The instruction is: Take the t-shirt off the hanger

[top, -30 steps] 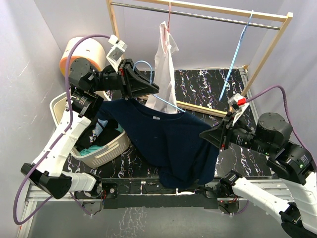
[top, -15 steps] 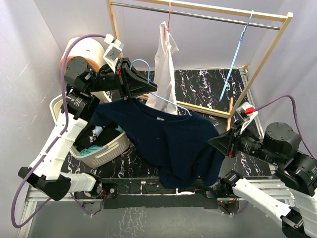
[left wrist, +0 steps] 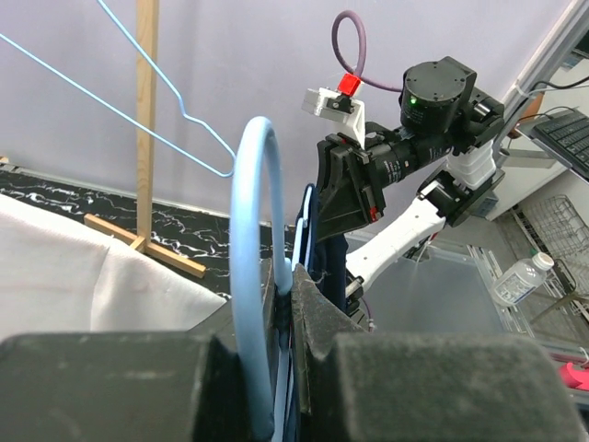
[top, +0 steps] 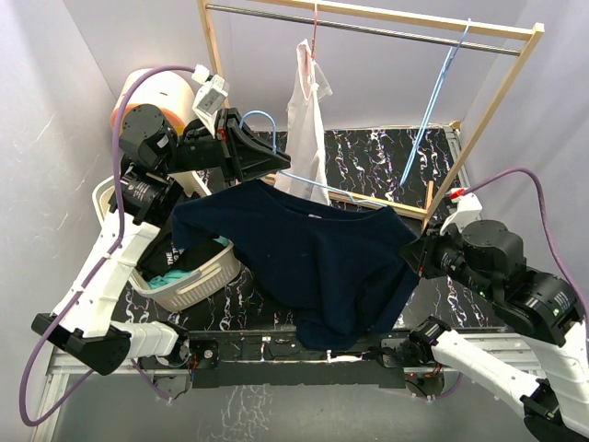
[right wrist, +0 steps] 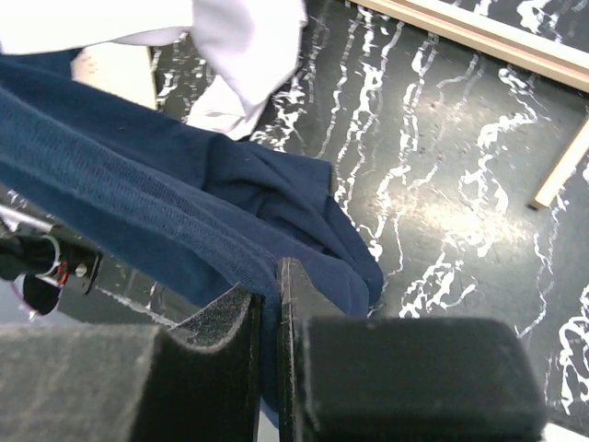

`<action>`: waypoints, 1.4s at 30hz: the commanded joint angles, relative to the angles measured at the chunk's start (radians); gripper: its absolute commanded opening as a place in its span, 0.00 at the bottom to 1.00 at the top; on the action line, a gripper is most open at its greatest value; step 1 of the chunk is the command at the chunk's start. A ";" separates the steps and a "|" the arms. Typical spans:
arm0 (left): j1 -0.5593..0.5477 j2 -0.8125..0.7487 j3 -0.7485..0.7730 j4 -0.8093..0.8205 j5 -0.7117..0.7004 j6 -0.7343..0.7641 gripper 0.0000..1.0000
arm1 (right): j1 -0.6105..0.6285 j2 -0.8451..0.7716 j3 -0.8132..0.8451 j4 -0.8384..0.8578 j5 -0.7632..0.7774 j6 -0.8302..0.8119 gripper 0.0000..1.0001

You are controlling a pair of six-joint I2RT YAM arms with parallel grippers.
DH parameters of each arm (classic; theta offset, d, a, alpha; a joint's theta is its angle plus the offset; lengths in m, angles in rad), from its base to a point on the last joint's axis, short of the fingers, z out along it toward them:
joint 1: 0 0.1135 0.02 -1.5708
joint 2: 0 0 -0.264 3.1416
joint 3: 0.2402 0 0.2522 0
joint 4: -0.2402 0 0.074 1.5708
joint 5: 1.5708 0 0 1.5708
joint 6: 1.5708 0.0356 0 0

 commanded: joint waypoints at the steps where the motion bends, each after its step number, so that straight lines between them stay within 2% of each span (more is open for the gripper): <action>1: 0.012 -0.065 0.074 -0.004 -0.061 0.046 0.00 | 0.003 0.020 -0.009 -0.100 0.175 0.066 0.08; 6: 0.012 -0.074 0.071 -0.021 -0.078 0.062 0.00 | 0.003 0.055 -0.017 -0.080 0.094 0.032 0.08; 10: 0.012 -0.065 0.040 0.035 -0.063 0.019 0.00 | 0.003 0.047 -0.016 0.016 -0.155 -0.052 0.10; 12: 0.012 -0.057 0.028 0.063 -0.051 -0.005 0.00 | 0.002 0.045 0.025 0.050 -0.261 -0.077 0.26; 15: 0.012 -0.043 -0.002 0.125 -0.033 -0.049 0.00 | 0.002 0.057 0.123 0.083 -0.399 -0.113 0.43; 17: 0.012 -0.034 -0.022 0.164 -0.014 -0.076 0.00 | 0.002 0.079 0.196 0.111 -0.508 -0.136 0.46; 21: 0.012 -0.014 -0.066 0.234 0.023 -0.134 0.00 | 0.003 0.147 0.317 0.192 -0.672 -0.176 0.47; 24: 0.012 -0.003 -0.085 0.264 0.049 -0.166 0.00 | 0.002 0.214 0.397 0.249 -0.685 -0.205 0.47; 32: 0.010 0.009 -0.103 0.288 0.135 -0.196 0.00 | 0.002 0.439 0.571 0.315 -0.597 -0.295 0.51; 42: 0.009 0.003 -0.114 0.316 0.168 -0.216 0.00 | 0.003 0.562 0.615 0.300 -0.632 -0.357 0.51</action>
